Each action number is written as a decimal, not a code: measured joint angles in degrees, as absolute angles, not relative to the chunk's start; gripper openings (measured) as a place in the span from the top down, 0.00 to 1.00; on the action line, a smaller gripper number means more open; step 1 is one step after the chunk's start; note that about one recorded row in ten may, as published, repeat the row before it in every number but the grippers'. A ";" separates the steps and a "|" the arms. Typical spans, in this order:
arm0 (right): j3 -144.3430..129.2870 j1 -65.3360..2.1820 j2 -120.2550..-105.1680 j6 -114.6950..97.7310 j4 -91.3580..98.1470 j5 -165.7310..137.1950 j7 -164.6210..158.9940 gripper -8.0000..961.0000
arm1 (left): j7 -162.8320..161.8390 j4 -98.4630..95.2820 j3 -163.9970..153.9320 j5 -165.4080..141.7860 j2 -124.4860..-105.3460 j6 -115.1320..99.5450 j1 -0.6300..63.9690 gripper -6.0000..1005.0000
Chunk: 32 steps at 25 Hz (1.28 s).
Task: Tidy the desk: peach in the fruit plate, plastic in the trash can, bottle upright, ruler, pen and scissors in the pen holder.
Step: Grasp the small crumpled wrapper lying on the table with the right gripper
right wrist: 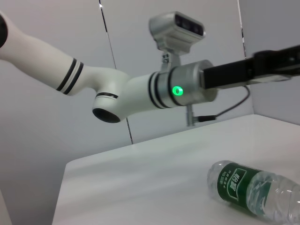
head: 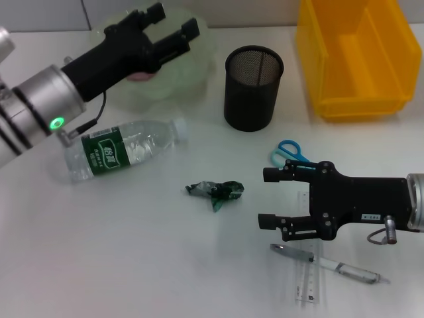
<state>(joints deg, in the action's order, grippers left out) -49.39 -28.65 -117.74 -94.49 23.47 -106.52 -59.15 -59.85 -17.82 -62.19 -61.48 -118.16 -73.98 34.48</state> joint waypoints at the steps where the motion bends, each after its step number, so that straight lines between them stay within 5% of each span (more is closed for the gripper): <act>1: -49.39 -28.65 -117.72 -94.48 23.47 -106.52 -59.14 0.15 | -60.73 -18.92 -63.02 -61.62 -118.05 -74.87 33.51 0.15; 14: -49.38 -28.41 -117.59 -94.48 23.56 -106.52 -59.15 0.15 | -65.38 -21.34 -64.47 -70.87 -113.99 -89.60 26.76 0.16; 32: -48.91 -28.39 -117.36 -93.70 23.55 -106.54 -59.58 0.15 | -59.53 -24.13 -64.11 -93.52 -113.66 -94.73 24.03 0.16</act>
<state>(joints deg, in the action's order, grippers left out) -48.91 -28.39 -117.36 -93.70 23.55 -106.54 -59.58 -59.53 -24.13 -64.11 -93.52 -113.66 -94.73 24.03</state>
